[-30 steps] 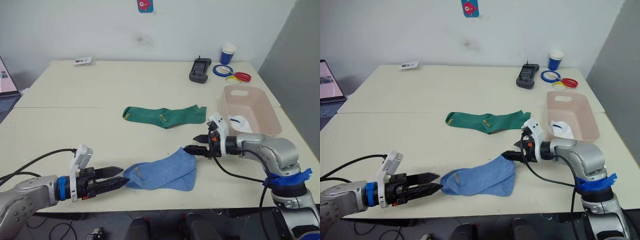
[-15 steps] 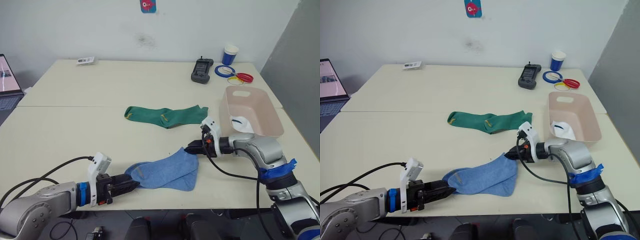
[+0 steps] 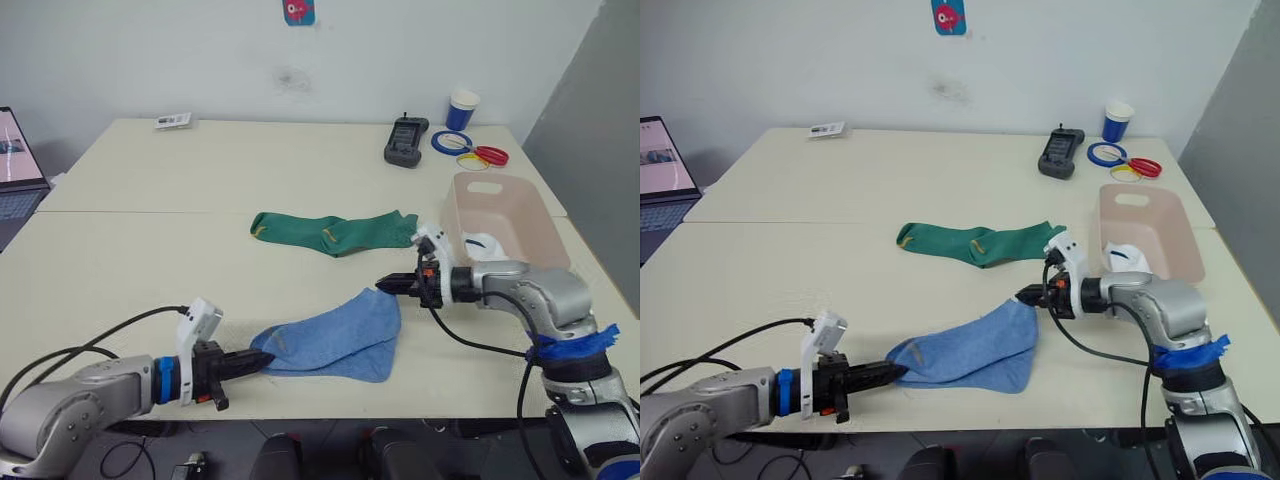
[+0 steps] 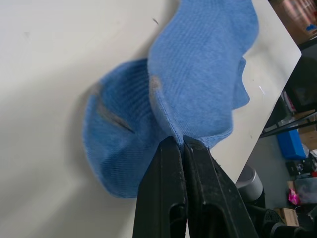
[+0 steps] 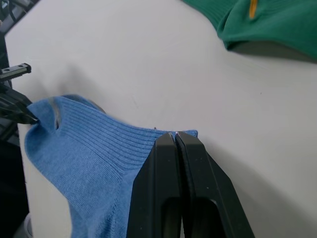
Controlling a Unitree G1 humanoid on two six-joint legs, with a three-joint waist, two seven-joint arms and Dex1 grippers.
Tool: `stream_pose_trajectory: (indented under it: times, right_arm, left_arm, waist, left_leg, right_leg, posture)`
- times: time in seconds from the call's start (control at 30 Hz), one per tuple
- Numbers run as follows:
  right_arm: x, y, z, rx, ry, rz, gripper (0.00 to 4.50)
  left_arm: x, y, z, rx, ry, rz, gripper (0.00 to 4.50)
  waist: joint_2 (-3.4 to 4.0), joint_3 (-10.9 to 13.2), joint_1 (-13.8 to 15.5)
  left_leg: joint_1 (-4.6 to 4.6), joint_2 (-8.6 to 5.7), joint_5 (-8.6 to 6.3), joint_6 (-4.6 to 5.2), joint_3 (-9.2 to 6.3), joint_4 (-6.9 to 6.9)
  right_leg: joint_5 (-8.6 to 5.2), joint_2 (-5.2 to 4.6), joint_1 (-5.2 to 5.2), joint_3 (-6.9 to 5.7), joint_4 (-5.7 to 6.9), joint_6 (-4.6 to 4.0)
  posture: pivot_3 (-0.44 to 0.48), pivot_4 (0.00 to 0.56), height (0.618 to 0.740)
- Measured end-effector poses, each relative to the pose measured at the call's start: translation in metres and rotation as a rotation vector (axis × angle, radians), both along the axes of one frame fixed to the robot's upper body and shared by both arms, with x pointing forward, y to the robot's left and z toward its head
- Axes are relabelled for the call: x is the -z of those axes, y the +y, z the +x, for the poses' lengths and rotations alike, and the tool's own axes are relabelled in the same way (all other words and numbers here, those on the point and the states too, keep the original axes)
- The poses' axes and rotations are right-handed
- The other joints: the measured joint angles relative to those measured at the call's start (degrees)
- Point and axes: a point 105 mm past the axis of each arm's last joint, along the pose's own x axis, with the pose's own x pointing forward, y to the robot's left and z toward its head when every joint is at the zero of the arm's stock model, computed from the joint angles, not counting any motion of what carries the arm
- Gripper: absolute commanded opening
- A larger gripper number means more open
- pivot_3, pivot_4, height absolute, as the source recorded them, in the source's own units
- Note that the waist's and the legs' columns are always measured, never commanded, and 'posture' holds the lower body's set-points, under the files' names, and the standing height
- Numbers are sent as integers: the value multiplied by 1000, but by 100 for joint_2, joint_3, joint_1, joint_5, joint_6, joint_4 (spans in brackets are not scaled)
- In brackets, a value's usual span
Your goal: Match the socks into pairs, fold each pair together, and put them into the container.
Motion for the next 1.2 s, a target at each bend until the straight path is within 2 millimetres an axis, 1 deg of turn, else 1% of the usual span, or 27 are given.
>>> stream_pose_trajectory:
  times: [0.13, 0.2, 0.27, 0.4, 0.6, 0.8, 1.2]
  right_arm:
    - [-13, 1, -18, 21, 19, 68, 0]
    - [-9, 3, -29, 37, 36, 82, 0]
    - [-1, 8, -41, 57, 60, 96, 0]
    - [6, 16, -54, 88, 54, 112, 0]
    - [15, 17, -61, 170, 50, 114, 0]
    - [25, 9, -67, 214, 77, 96, 0]
    - [28, 7, -67, 245, 79, 86, 0]
  left_arm:
    - [-16, 11, 11, -1, -17, 4, 60]
    - [-17, 17, 13, 4, -10, 18, 60]
    - [-15, 22, 15, 6, 0, 39, 60]
    - [-10, 19, 18, 29, 13, 52, 60]
    - [-4, 13, 16, 65, 35, 54, 60]
    - [0, 15, 18, 76, 46, 70, 60]
    - [5, 21, 24, 63, 45, 99, 60]
  waist:
    - [0, 0, -2]
    - [-1, 0, -7]
    - [0, 0, -4]
    - [3, 1, -7]
    - [3, 2, -9]
    - [2, 1, -8]
    - [3, 1, -10]
  left_leg:
    - [2, -1, 0, 0, 0, -3]
    - [3, 0, 0, 0, 2, -9]
    - [3, 2, 0, -1, 1, -13]
    - [2, 5, 0, -1, 2, -15]
    - [3, 5, 1, -2, 2, -15]
    - [2, 4, 1, -2, 1, -15]
    - [2, 5, 1, -2, 1, -16]
  right_leg:
    - [0, 0, 0, 1, 0, 0]
    - [-1, 0, -2, 3, -2, -1]
    - [-3, 0, -3, 1, -4, -4]
    - [-3, -3, -5, 3, -4, -4]
    - [-3, -7, -4, 2, -4, -3]
    - [-3, -6, -4, 0, -5, -4]
    - [-4, -7, -4, 1, -7, -4]
  posture:
    - [0, 150, 740]
    - [0, 150, 740]
    - [0, 150, 740]
    - [0, 150, 740]
    - [0, 150, 740]
    - [0, 150, 740]
    - [0, 150, 740]
